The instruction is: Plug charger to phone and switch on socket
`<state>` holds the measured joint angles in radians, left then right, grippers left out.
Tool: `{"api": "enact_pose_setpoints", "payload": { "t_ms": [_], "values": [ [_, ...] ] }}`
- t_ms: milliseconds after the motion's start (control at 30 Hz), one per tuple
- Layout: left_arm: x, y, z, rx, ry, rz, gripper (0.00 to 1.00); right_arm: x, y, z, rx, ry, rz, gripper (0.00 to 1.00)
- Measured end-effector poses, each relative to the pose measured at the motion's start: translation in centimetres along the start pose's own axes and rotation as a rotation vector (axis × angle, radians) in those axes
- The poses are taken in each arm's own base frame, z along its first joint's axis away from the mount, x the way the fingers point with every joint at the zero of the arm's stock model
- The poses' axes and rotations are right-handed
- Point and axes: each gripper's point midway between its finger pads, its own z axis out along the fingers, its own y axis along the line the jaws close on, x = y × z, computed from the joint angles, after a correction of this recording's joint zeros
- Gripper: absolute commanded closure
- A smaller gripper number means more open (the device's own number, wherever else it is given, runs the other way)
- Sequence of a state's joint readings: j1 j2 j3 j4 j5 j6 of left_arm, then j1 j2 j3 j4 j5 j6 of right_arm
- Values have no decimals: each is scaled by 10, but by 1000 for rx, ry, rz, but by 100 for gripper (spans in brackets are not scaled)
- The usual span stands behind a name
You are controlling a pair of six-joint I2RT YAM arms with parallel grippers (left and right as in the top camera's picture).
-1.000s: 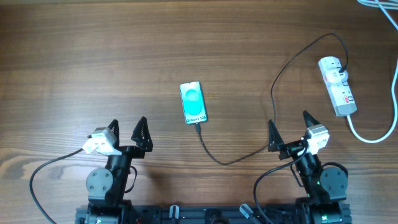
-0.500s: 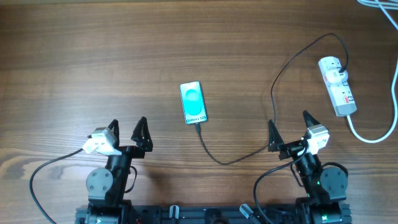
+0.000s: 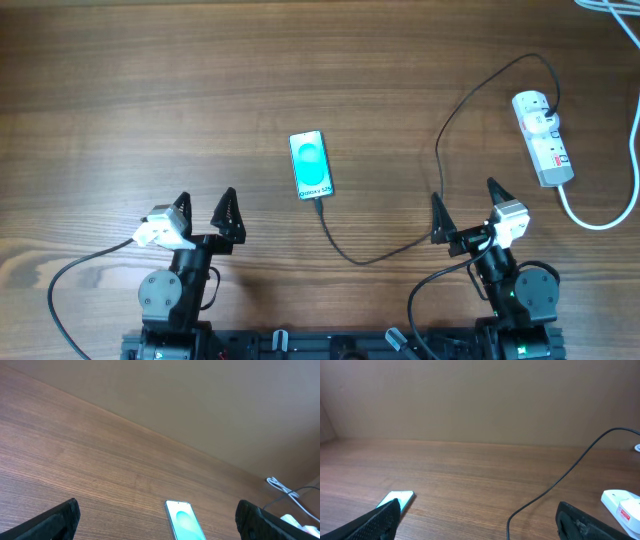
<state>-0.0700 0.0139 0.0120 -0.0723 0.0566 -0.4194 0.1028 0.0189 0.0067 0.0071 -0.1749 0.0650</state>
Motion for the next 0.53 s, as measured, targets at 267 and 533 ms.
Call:
{"api": "enact_pose_setpoints", "payload": {
  "t_ms": [267,533],
  "values": [
    [0,0,0,0,0,0,0,0,0,0,0,-1,-3,0],
    [0,0,0,0,0,0,0,0,0,0,0,-1,-3,0]
  ]
}}
